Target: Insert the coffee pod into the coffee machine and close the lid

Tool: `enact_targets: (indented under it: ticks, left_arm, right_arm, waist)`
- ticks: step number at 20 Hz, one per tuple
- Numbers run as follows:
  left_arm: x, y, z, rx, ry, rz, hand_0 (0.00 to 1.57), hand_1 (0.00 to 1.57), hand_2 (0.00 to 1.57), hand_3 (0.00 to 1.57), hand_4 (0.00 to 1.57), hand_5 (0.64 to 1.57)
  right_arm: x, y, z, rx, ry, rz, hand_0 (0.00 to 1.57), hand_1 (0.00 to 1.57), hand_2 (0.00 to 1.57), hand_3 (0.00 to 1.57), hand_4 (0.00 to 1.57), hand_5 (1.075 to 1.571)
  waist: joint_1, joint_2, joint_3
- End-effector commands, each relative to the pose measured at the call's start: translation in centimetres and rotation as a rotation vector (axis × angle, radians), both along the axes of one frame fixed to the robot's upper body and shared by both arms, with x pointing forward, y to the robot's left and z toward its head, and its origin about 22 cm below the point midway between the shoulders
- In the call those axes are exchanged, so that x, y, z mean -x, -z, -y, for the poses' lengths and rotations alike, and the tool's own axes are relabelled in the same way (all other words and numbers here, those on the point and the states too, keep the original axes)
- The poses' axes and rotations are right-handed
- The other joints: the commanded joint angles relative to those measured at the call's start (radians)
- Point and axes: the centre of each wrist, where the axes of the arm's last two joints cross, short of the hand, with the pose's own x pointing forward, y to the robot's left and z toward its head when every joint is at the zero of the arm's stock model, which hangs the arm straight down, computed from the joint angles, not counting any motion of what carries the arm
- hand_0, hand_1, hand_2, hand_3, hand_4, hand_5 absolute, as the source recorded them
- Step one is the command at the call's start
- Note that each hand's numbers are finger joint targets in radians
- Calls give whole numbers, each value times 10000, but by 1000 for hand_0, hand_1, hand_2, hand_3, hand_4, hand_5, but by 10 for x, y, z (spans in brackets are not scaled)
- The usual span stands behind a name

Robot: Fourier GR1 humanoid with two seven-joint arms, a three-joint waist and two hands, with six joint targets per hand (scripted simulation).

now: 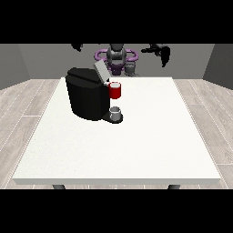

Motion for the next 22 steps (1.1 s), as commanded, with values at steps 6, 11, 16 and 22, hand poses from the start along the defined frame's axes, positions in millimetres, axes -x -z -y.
enact_targets:
  ticks: [6,11,16,22]
  left_arm:
    - [10,-29,-2,487,-396,257,0,0,0,0,0,1571]
    - [23,-32,-17,405,-363,738,0,0,0,0,0,1571]
    - [29,-36,-16,-67,-808,1287,0,0,0,0,0,1571]
    - [45,-51,-24,114,-29,1457,0,0,0,0,0,1571]
  right_arm:
    - [-12,4,-16,-148,-571,244,0,0,0,0,0,1571]
    - [-39,-20,-13,-301,-549,255,0,0,0,0,0,1571]
    - [-45,-12,-8,-401,-916,545,0,0,0,0,0,1571]
    - [-60,-7,0,-174,-288,437,0,0,0,0,0,1571]
  waist:
    - [246,801,2]
    - [255,1477,-1]
    - [-81,2138,-1]
    - [647,2222,1]
